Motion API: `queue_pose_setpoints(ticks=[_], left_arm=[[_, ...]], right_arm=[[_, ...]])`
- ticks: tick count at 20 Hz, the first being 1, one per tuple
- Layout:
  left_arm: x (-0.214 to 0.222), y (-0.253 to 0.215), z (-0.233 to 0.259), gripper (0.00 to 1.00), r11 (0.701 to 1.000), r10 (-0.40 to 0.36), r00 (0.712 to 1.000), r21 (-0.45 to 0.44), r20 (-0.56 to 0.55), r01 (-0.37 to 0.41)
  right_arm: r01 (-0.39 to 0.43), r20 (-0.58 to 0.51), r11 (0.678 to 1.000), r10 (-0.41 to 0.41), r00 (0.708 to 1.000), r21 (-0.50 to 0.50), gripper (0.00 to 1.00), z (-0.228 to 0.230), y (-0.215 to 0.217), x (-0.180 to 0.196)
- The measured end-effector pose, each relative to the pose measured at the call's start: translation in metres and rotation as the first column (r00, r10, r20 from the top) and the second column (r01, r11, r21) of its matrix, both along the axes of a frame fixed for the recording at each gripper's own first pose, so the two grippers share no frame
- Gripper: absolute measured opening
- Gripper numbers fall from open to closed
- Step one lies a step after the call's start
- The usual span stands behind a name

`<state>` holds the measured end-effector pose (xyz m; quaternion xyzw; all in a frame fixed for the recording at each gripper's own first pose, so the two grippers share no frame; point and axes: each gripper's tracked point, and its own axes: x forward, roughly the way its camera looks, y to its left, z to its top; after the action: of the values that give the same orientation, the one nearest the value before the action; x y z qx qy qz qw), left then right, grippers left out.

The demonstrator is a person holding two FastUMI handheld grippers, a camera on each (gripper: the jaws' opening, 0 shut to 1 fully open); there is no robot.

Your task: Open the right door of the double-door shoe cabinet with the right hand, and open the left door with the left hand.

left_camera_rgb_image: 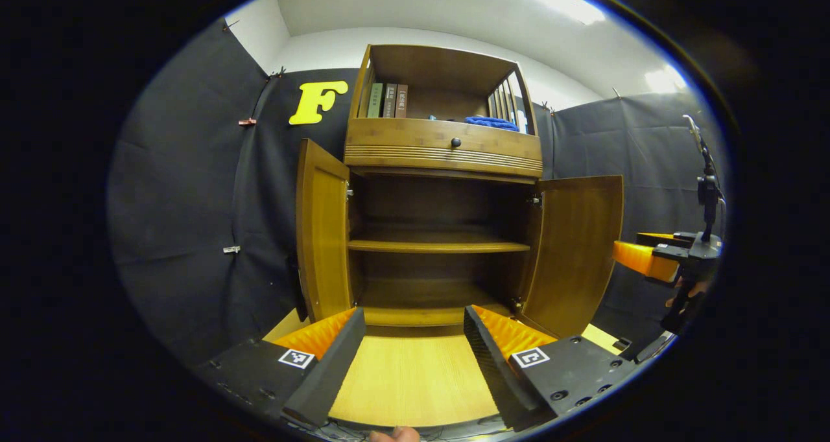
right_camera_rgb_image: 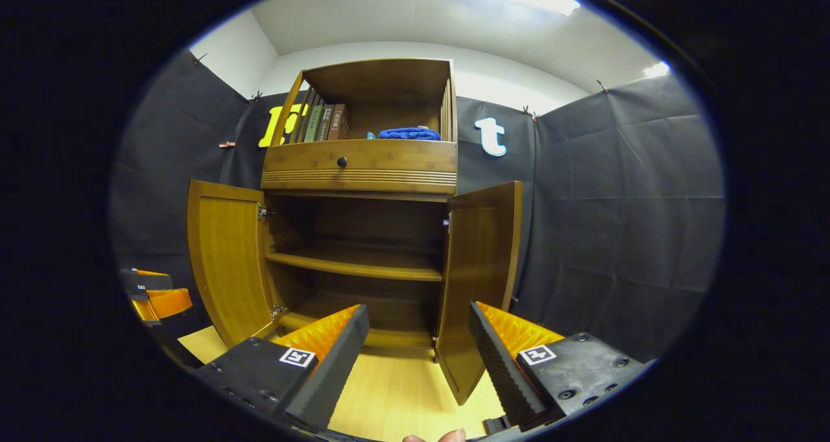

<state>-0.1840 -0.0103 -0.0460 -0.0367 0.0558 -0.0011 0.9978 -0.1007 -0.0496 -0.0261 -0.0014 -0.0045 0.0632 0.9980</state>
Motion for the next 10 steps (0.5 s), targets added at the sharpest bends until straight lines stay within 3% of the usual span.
queue_pose_setpoints(ticks=[10], left_arm=[[-0.015,0.005,-0.008,0.95,1.0,0.009,1.0,-0.005,-0.022,-0.009]], right_arm=[[-0.008,0.012,1.0,0.008,1.0,0.0,0.98,0.006,0.011,-0.018]])
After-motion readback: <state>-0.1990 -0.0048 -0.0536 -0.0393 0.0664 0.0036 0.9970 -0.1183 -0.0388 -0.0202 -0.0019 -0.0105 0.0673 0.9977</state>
